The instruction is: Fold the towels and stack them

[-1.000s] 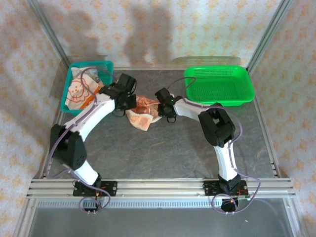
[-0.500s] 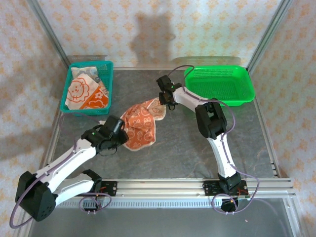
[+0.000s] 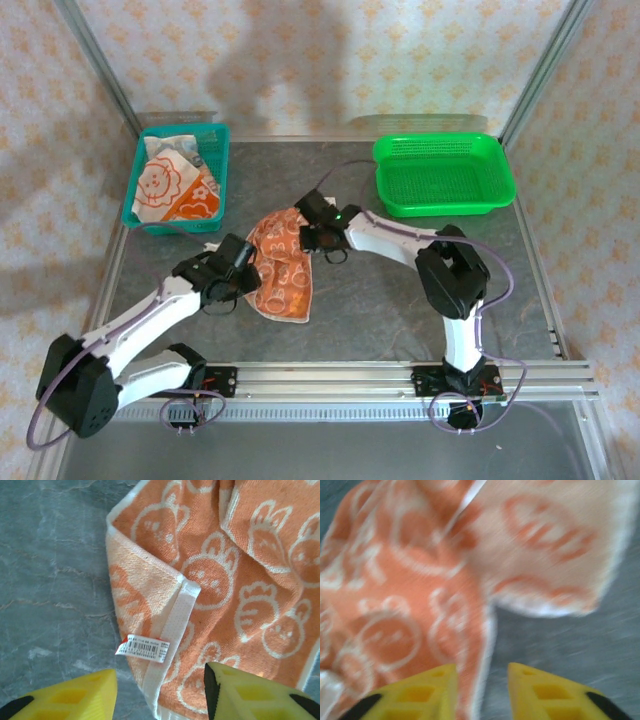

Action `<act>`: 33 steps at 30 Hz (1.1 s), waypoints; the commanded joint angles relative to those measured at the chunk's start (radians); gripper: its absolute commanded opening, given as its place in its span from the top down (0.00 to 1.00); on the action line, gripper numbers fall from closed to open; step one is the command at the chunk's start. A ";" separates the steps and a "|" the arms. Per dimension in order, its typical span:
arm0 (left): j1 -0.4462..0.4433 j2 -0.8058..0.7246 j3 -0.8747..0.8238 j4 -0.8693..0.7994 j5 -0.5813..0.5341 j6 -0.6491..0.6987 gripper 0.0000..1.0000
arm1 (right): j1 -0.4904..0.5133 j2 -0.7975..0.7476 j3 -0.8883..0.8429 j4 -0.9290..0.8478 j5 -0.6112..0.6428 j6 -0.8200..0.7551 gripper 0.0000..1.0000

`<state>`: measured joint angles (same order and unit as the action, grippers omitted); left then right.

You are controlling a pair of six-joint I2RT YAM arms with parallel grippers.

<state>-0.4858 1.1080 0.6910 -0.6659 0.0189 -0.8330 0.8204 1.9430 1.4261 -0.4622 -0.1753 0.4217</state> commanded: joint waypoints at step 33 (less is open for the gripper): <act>0.008 0.610 0.288 0.035 -0.019 0.288 0.69 | 0.011 0.125 -0.070 0.080 0.014 0.059 0.79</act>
<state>-0.4713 1.6932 0.9691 -0.5976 0.0383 -0.5663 0.8257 2.0487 1.3800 -0.3359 -0.1917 0.4721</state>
